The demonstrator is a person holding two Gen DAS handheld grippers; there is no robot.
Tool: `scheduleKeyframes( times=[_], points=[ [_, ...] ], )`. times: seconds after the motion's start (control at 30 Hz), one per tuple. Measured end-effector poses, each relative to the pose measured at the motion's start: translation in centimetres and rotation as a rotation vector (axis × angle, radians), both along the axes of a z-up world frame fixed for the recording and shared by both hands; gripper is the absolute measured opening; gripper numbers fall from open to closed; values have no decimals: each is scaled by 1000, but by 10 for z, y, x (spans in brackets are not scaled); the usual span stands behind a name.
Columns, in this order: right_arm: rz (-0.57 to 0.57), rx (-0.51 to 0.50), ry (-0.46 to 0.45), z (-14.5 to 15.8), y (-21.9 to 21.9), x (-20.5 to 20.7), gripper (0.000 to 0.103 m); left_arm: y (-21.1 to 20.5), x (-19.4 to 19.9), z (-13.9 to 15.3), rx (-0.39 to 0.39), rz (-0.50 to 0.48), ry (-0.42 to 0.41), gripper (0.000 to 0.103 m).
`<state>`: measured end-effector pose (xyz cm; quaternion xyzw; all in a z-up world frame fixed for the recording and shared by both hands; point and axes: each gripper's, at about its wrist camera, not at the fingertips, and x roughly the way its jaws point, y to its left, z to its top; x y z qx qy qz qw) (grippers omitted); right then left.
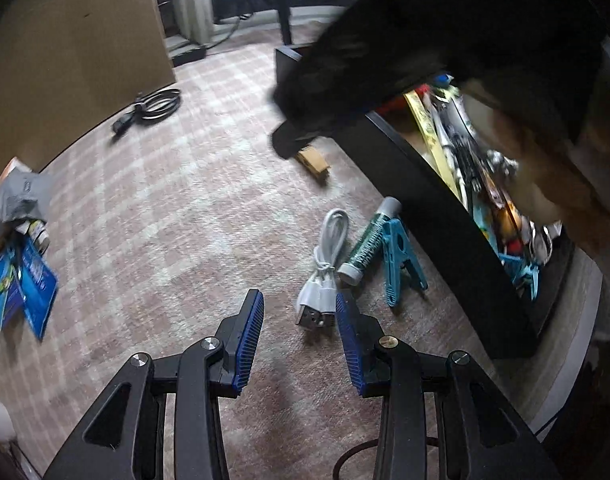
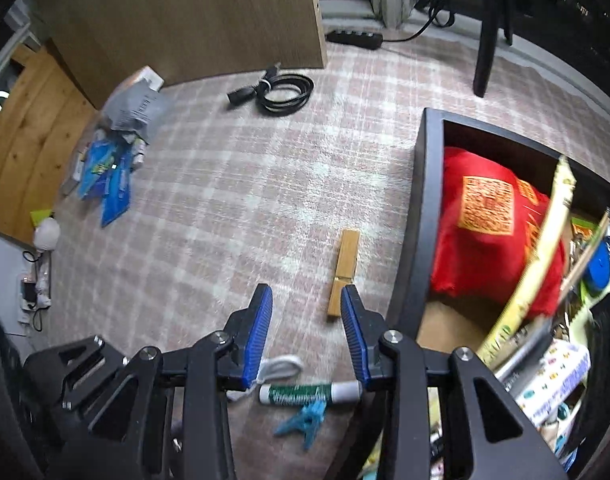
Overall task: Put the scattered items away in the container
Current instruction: 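Grasp the white USB cable with the left tool while the right tool grasps the wooden clothespin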
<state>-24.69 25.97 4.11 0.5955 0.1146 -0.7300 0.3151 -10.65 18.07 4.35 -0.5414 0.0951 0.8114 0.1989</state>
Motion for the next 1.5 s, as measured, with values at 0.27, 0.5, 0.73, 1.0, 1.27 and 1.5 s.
scheduleKeyframes(
  times=[0.27,0.5,0.73,1.0,1.27,1.5],
  points=[
    [-16,52,-32,-22,-10,-11,35,13,-4,-11,5,-36,-6,36],
    [-20,93,-29,-22,-9,-18,31,13,-2,-20,-15,-42,-2,30],
    [-1,135,-17,-29,-15,-19,27,16,2,-19,-34,-69,13,30],
    [22,180,2,-36,-27,-18,20,15,0,-19,-42,-44,28,22],
    [-16,110,-24,-33,-14,-20,13,-8,2,-14,-1,67,10,20],
    [-61,11,-23,-7,8,-24,13,-27,5,10,73,155,24,20]
  ],
)
